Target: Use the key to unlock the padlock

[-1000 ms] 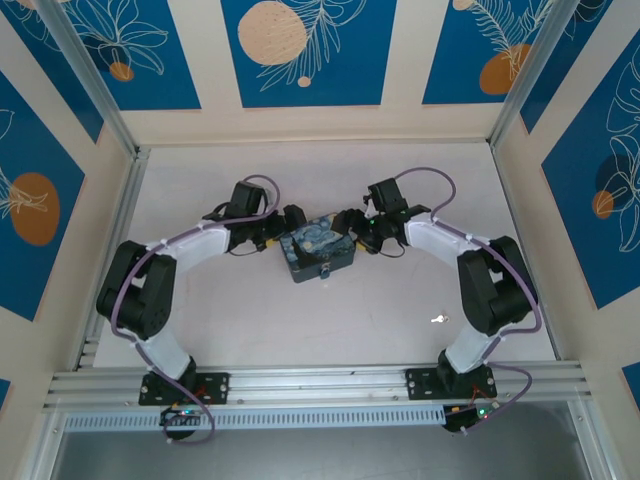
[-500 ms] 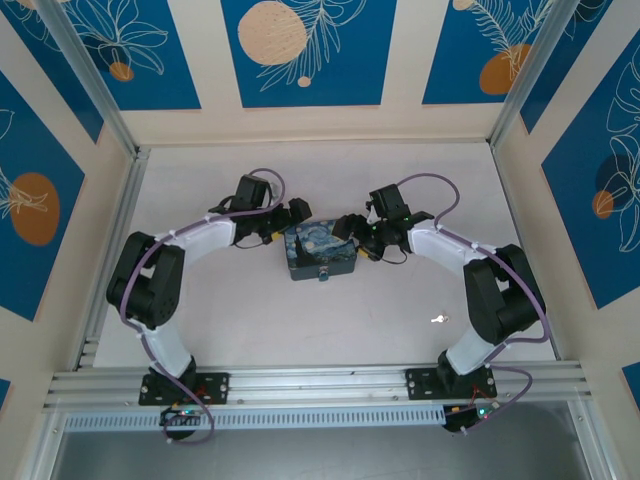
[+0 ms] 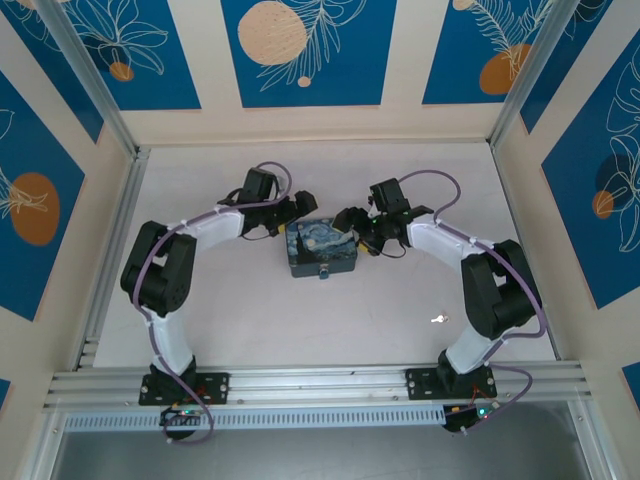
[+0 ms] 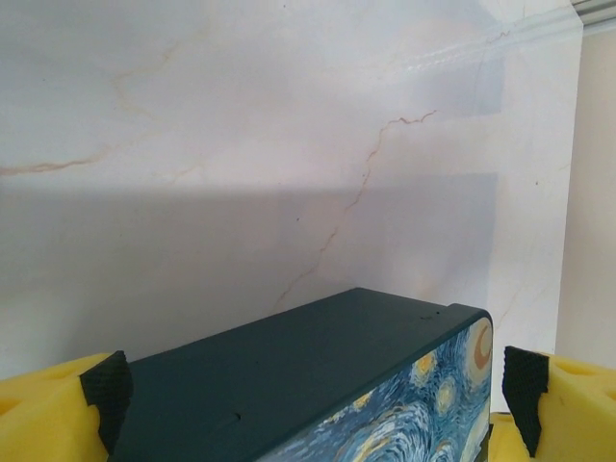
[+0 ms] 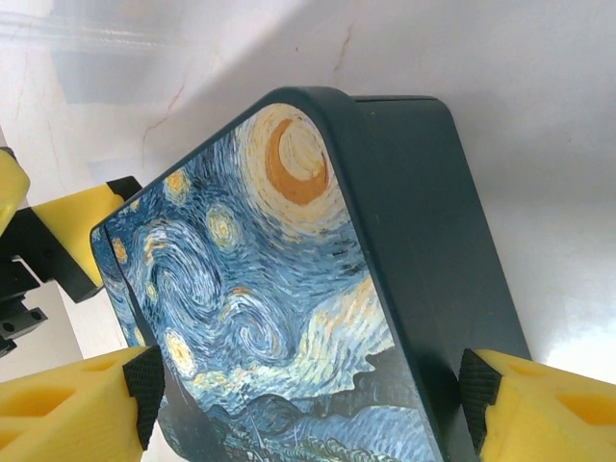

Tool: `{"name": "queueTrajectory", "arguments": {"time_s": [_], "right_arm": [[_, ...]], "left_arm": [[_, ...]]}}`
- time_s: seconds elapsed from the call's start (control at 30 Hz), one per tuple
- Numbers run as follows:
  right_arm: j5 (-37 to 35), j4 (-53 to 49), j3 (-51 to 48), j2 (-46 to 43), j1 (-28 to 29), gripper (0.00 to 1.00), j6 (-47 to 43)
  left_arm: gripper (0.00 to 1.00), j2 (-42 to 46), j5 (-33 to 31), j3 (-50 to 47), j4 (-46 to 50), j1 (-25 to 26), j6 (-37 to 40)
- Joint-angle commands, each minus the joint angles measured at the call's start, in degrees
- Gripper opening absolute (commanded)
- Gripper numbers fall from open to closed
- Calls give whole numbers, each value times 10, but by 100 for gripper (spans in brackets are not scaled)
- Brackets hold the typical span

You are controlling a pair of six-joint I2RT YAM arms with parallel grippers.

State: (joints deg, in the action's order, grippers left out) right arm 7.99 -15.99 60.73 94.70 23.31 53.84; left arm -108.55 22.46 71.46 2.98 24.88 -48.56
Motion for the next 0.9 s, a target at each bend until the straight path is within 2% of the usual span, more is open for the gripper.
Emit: {"name": "queueTrajectory", "arguments": {"time_s": [0.0, 0.33, 0.57, 0.87], "right_arm": [[17, 1, 29, 8, -4, 82, 10], [-1, -15, -4, -16, -10, 83, 0], [7, -2, -18, -23, -5, 83, 1], [22, 18, -13, -12, -3, 83, 13]], "left_arm": [[100, -4, -3, 28, 7, 7, 3], [100, 95, -104, -19, 132, -10, 63], [100, 159, -62, -102, 109, 7, 36], [100, 135, -44, -111, 48, 35, -1]]}}
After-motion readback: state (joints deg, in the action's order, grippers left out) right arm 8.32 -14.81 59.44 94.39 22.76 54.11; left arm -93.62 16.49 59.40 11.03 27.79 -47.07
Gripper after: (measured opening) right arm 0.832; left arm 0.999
